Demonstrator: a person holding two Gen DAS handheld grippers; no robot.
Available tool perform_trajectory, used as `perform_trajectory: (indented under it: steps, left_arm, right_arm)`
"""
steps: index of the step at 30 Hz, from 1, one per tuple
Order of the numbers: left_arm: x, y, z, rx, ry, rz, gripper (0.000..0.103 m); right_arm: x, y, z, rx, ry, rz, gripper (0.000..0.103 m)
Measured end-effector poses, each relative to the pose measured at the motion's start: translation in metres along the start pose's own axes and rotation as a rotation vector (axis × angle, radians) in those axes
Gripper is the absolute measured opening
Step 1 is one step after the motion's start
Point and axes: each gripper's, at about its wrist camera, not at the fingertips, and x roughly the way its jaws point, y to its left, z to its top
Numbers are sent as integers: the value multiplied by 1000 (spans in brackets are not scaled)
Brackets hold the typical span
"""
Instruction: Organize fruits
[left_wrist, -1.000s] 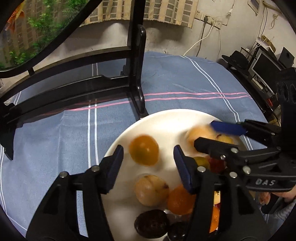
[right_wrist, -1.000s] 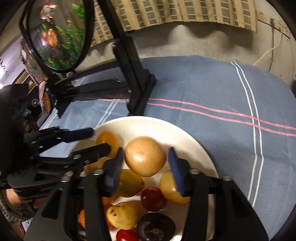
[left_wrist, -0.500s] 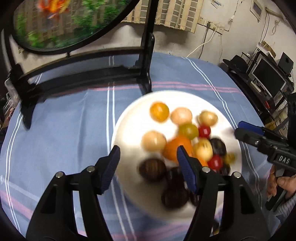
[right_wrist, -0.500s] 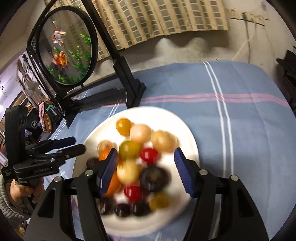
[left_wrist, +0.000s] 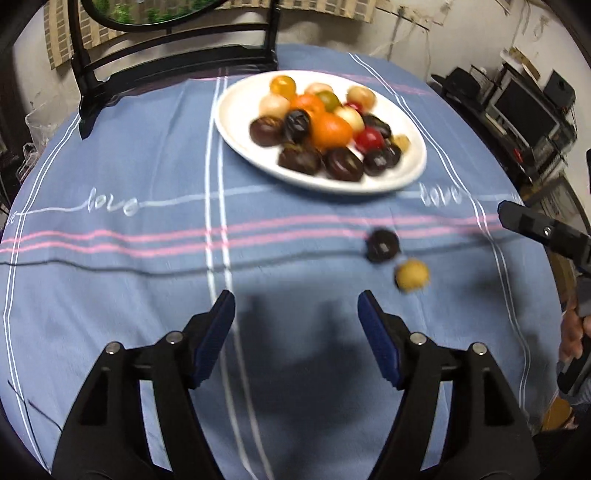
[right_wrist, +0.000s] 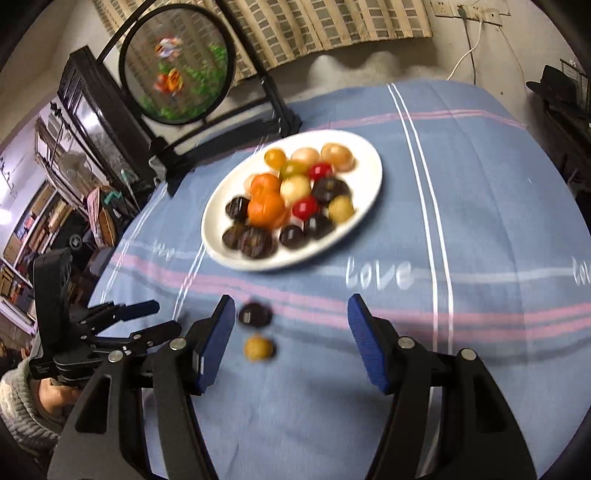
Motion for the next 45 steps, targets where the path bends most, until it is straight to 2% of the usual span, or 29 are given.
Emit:
perform_trajectory:
  steps: [5,11,17,27,32,35,40,43,45]
  left_arm:
    - [-2,-18,-10,58,1,38,71]
    - [6,-22,2,63,1,65,71]
    - [29,-32,21,68,8,48,71]
    - [53,-50,39,106,16,9,71]
    - [58,-54,44,102,26,-45,61]
    - [63,-53,46,82,40,-83,51]
    - [68,-51,49,65,50,-117,48]
    - [70,-55,49,72,57,-134,37]
    - [68,-55,46,66,58,-147,34]
  right_arm:
    - [-20,11,-31,-16,19,-5,64]
    - [-24,24,-56,-66,61,-33,64]
    - [-36,18,-67,-96,74,-86,64]
    - [-40,-12,-74,4,88,-123,64]
    - [-38,-15,-75,8,94,-120,64]
    - [-39,-18,-75,20,91,-118,64]
    - [-37,-22,-76,35,99,-112,64]
    - [-37,-22,-77,34,98,-113,64]
    - [-37,-22,-76,33,97,-115,64]
